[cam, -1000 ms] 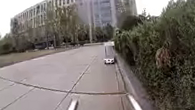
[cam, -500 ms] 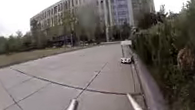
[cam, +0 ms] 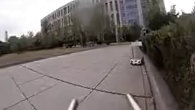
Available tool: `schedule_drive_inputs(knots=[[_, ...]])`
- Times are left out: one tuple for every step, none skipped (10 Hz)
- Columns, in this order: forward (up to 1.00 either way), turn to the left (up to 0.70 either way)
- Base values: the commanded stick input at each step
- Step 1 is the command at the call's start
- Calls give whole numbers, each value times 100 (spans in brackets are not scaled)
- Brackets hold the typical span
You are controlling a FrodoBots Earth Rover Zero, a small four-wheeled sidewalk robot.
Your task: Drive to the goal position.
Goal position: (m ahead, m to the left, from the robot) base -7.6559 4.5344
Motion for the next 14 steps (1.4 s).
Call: schedule_drive_inputs(knots=[[70, 0], [70, 0], [70, 0], [70, 0], [57, 0], [7, 0], [0, 0], [0, 0], [0, 0], [0, 0], [0, 0], [0, 0], [0, 0], [0, 0]])
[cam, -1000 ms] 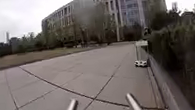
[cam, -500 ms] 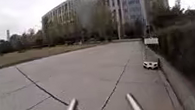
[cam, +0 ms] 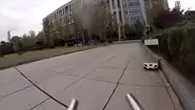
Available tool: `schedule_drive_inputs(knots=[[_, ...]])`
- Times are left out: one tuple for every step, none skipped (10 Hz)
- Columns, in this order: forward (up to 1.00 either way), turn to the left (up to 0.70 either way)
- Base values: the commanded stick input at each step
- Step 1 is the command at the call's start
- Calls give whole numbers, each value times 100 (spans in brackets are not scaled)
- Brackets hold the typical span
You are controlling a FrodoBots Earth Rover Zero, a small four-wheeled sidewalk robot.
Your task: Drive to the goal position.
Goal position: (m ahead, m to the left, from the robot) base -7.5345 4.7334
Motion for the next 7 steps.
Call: schedule_drive_inputs(knots=[[0, 0], [18, 0], [68, 0], [70, 0], [70, 0], [70, 0], [70, 0]])
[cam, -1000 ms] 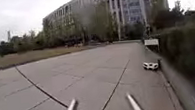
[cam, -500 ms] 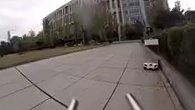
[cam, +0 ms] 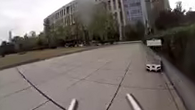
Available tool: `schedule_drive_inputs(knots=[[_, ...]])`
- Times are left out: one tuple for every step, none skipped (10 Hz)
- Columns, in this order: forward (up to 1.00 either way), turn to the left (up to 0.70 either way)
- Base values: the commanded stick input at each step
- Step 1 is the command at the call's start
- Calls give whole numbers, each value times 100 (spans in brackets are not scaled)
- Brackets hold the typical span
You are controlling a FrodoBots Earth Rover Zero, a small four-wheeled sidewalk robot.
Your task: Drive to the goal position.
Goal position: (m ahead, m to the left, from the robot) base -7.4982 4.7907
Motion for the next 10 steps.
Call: schedule_drive_inputs(knots=[[70, 0], [70, 0], [70, 0], [70, 0], [70, 0], [70, 0], [70, 0], [70, 26], [0, 45], [0, 45]])
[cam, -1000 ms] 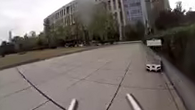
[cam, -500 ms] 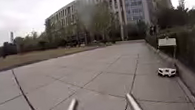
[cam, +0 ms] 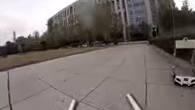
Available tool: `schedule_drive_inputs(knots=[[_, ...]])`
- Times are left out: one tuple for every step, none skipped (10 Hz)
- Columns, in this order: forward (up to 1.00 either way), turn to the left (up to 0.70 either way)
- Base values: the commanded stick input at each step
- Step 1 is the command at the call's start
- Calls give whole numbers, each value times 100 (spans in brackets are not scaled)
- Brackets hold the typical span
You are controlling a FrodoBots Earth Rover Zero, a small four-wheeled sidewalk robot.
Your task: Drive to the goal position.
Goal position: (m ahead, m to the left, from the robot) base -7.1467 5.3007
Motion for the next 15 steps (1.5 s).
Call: schedule_drive_inputs(knots=[[0, 45], [0, 45], [0, 45], [0, 45], [0, 45], [0, 45], [0, 45], [0, 45], [0, 45], [0, 45], [0, 45], [0, 45], [0, 45], [0, 45], [0, 45]])
